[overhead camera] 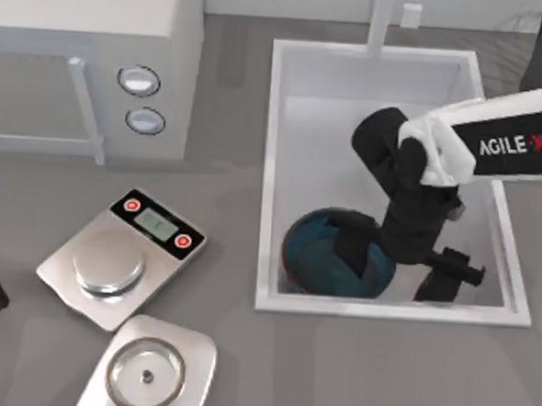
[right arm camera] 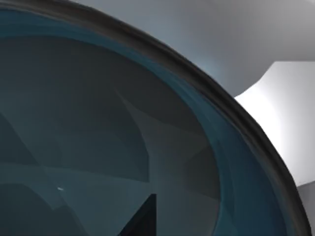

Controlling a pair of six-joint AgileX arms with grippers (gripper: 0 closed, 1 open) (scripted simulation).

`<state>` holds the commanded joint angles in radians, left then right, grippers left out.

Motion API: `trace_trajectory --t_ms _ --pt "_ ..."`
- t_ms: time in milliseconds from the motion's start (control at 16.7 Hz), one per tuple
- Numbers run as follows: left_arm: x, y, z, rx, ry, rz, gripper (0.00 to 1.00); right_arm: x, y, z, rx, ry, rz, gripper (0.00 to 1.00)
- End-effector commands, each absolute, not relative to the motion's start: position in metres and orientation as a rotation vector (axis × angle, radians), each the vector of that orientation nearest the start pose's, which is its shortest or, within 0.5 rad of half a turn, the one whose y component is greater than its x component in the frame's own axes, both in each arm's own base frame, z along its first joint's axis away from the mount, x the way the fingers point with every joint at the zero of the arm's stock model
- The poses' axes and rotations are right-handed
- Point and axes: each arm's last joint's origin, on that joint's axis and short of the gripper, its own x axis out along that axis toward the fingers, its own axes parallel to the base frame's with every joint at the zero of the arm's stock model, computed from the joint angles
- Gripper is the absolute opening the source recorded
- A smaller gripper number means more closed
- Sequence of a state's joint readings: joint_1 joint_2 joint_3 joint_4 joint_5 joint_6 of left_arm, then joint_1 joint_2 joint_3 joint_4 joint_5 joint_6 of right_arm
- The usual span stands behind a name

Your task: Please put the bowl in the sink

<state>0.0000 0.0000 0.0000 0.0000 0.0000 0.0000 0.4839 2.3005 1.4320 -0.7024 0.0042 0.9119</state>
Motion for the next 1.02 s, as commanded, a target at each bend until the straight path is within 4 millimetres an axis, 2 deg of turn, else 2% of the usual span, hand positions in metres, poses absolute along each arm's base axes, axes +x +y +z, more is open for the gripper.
trace_trajectory --t_ms 420,1020 --pt "0.1057 -0.0012 0.1600 0.000 0.000 0.000 1.00 0.3575 0.1917 0.0490 0.327 1.546 -0.328 0.02" --pt "0.1057 -0.0012 0.1600 0.000 0.000 0.000 1.00 0.3584 0.1915 0.0513 0.330 1.543 -0.327 0.00"
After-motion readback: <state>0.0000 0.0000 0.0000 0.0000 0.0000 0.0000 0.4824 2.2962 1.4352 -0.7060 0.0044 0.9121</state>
